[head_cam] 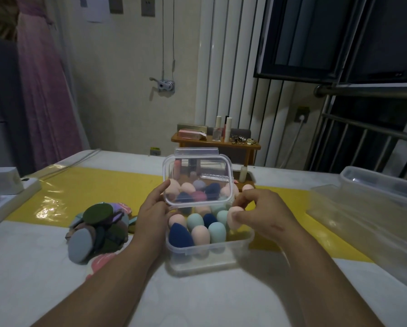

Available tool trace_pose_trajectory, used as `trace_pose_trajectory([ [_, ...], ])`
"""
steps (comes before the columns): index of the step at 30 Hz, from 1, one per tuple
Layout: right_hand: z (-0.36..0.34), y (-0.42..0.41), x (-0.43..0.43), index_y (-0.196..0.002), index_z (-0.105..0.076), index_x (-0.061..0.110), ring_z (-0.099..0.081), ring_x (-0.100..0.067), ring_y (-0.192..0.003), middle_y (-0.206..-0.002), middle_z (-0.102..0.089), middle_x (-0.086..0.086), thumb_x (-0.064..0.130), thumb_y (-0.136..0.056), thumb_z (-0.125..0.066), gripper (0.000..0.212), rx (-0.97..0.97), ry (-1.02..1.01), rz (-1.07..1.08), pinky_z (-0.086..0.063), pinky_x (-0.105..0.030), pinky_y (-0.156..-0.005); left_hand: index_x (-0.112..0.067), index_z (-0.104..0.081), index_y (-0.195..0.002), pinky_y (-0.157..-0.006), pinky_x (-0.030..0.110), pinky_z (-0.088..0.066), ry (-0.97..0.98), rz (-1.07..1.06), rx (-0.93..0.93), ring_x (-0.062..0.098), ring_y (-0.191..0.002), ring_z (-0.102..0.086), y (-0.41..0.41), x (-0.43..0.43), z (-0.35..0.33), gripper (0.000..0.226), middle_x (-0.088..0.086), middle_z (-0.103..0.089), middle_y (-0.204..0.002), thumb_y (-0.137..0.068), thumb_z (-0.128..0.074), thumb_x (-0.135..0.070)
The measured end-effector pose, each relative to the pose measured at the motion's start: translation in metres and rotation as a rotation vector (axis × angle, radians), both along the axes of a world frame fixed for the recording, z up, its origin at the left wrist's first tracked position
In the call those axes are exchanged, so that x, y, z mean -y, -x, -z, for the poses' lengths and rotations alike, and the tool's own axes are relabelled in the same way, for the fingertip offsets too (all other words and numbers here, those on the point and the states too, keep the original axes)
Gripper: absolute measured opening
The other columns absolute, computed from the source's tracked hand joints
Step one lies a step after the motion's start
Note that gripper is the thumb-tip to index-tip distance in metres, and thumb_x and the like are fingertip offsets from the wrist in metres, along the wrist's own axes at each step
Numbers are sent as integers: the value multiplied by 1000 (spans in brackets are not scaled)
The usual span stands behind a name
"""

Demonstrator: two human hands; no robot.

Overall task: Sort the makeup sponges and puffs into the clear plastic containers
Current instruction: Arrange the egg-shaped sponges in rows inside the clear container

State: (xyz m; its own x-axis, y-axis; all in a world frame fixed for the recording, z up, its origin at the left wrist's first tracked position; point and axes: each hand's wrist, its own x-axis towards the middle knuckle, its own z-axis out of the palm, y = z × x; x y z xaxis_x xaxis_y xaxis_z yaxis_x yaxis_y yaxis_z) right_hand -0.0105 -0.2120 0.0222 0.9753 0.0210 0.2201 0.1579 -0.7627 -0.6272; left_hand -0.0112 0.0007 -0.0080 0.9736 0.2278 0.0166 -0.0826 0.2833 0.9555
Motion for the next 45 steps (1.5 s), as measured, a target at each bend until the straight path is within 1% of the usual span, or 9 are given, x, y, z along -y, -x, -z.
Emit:
trace_pose_trajectory([
  [5,-5,4,-3,-72,-65,36,-59,-12,-93,-94,-67,9,22,-76,-72,15,-33,89,-14,-49,-30,-76,-37,-63,-119,-66,25,-55,-3,-8,3,17,-100,-65,-1,0,1,50,-11,-65,-109,-97,-36,-1],
  [9,-4,3,-5,-79,-69,33,-60,-13,-89,-92,-68,11,21,-78,-71,12,-64,151,-10,-49,-27,-75,-36,-62,-117,-62,22,-55,2,-9,9,15,-98,-65,-1,1,2,49,-10,-64,-110,-98,-35,-1],
  [13,-1,2,-9,-86,-72,30,-60,-17,-105,-109,-69,5,24,-80,-71,9,-86,237,3,-50,-28,-80,-36,-63,-117,-65,25,-55,28,-9,3,16,-97,-66,-2,1,3,49,-9,-65,-109,-97,-36,0],
  [17,-1,-1,-12,-85,-68,32,-62,-18,-101,-109,-68,0,28,-79,-73,8,-104,323,26,-54,-30,-80,-36,-64,-114,-67,26,-55,37,-12,11,15,-97,-65,-3,1,2,49,-11,-65,-105,-97,-36,0],
  [21,1,-4,-17,-88,-66,32,-56,-24,-120,-135,-60,-5,31,-79,-74,12,-121,416,21,-54,-32,-83,-39,-64,-111,-74,31,-57,25,-9,9,17,-100,-65,-5,0,5,48,-11,-65,-110,-98,-36,-2],
  [28,3,-8,-20,-92,-72,35,-58,-16,-89,-96,-66,5,33,-81,-76,12,-145,507,38,-57,-29,-75,-40,-65,-114,-80,36,-58,21,-5,7,21,-106,-65,-8,0,9,50,-5,-65,-120,-98,-35,-3],
  [31,5,-9,-20,-93,-76,34,-56,-18,-90,-97,-67,5,35,-78,-78,15,-126,535,34,-52,-26,-69,-39,-65,-113,-80,36,-58,33,-1,11,21,-105,-65,-7,0,9,49,-4,-65,-120,-99,-35,-3],
  [38,6,-14,-19,-110,-74,33,-56,-22,-102,-109,-67,4,25,-88,-63,26,-220,539,-2,-57,-34,-86,-37,-65,-114,-73,31,-57,48,3,16,19,-102,-65,-5,0,7,48,-7,-65,-115,-98,-36,-2],
  [45,4,-10,-23,-89,-66,33,-59,-20,-92,-98,-66,3,24,-83,-70,12,-153,483,25,-57,-35,-78,-36,-65,-117,-72,30,-57,29,-7,5,20,-104,-65,-8,-1,8,52,-2,-64,-121,-97,-34,1],
])
